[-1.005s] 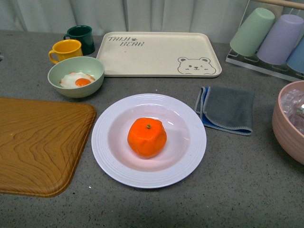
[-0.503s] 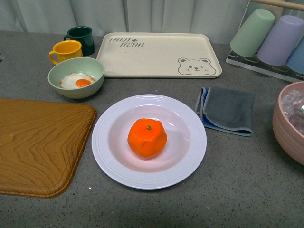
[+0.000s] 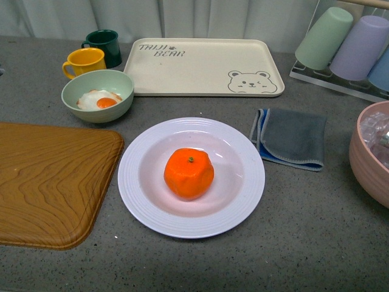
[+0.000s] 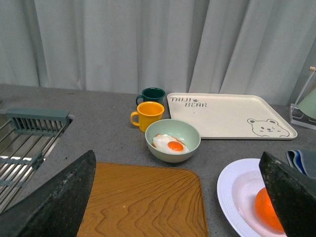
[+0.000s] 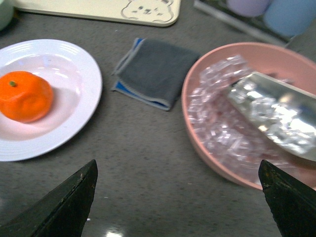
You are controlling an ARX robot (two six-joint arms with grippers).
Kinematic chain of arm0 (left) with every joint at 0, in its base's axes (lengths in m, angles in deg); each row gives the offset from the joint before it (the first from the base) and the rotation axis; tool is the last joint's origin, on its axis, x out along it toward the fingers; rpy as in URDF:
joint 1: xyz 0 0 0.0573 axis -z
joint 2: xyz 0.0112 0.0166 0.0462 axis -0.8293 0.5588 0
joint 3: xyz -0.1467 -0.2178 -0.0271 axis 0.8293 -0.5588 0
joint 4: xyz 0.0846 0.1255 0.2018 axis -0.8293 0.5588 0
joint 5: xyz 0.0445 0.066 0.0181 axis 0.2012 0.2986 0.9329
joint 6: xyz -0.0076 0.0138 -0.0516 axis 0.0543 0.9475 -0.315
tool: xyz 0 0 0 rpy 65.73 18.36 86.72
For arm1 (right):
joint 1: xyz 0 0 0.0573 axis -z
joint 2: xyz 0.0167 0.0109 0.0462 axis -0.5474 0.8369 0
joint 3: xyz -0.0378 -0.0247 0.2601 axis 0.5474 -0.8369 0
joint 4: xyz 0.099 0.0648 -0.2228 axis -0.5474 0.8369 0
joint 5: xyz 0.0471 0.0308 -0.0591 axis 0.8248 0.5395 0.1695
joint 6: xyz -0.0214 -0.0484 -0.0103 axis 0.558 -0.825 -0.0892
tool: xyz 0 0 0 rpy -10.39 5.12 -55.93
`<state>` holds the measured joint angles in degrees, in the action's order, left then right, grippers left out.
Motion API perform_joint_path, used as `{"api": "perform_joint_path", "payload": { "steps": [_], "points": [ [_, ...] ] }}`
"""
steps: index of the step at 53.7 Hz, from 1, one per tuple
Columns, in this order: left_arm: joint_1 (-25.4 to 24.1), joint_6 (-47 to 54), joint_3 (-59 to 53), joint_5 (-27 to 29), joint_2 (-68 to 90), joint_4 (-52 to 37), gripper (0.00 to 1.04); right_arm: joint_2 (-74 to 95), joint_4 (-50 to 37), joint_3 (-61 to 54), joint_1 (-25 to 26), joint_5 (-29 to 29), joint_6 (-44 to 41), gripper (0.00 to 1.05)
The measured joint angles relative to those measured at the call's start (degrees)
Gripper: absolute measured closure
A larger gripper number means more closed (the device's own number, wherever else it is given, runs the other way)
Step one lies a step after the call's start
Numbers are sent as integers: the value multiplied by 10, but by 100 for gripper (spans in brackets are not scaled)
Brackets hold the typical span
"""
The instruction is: Place orange and plate with both arms
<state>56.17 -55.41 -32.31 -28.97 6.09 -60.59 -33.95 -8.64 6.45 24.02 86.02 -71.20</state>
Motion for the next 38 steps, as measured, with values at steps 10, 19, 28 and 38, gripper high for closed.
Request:
{"api": "perform_joint_path", "payload": {
  "steps": [10, 19, 28, 38],
  "points": [
    [0, 0, 0, 0, 0, 0, 7, 217, -90, 61, 0, 91, 114, 9],
    [0, 0, 0, 0, 0, 0, 7, 346, -111, 122, 4, 177, 215, 9],
    [0, 0, 0, 0, 0, 0, 7, 458, -95, 195, 5, 243, 297, 9],
    [0, 0, 0, 0, 0, 0, 7, 548, -77, 257, -5, 297, 327, 9]
  ]
}}
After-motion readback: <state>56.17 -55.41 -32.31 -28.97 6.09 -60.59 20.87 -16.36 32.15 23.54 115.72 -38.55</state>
